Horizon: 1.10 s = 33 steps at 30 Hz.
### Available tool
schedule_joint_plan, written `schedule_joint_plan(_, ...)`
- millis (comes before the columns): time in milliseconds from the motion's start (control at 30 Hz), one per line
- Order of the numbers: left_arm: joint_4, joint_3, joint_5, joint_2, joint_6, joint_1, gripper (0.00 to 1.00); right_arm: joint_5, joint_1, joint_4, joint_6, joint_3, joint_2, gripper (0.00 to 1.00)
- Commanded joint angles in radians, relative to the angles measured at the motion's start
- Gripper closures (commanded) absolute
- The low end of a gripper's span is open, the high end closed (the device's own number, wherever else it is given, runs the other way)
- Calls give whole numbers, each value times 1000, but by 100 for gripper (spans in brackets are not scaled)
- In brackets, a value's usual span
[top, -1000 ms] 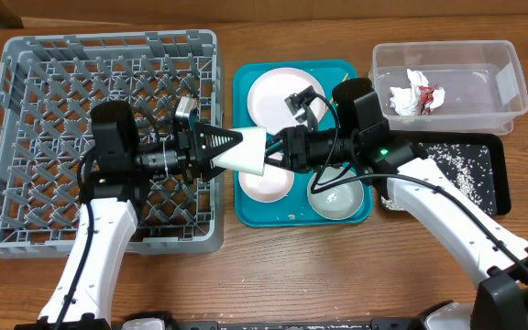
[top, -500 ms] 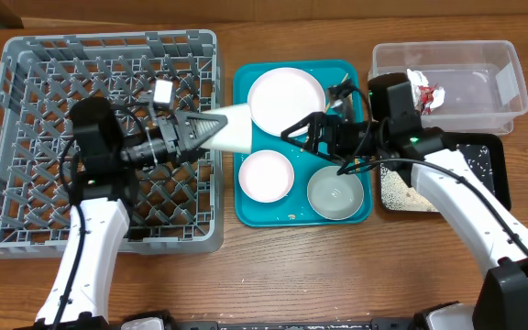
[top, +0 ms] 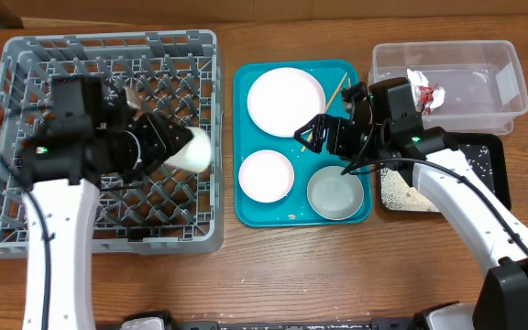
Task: Sort waste into correct bins and load items into the dishwasher
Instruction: 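Carry the cup with the left gripper and place it in the rack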
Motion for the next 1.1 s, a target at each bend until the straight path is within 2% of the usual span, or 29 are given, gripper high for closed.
schedule_joint_plan(0, -158, 129, -367, -11, 64, -61, 73, 64, 3, -1, -8, 1, -2, 0)
schedule_joint_plan(133, -284, 108, -455, -10, 5, -128, 73, 89, 3, -9, -8, 1, -2, 0)
schedule_joint_plan(267, -326, 24, -475, -10, -42, -157, 74, 133, 3, -26, -8, 1, -2, 0)
schedule_joint_plan(600, -63, -283, -473, -9, -50, -192, 75, 131, 3, -45, -8, 1, -2, 0)
schedule_joint_plan(1067, 156, -475, -522, -8, -78, -227, 73, 131, 3, -56, -8, 1, -2, 0)
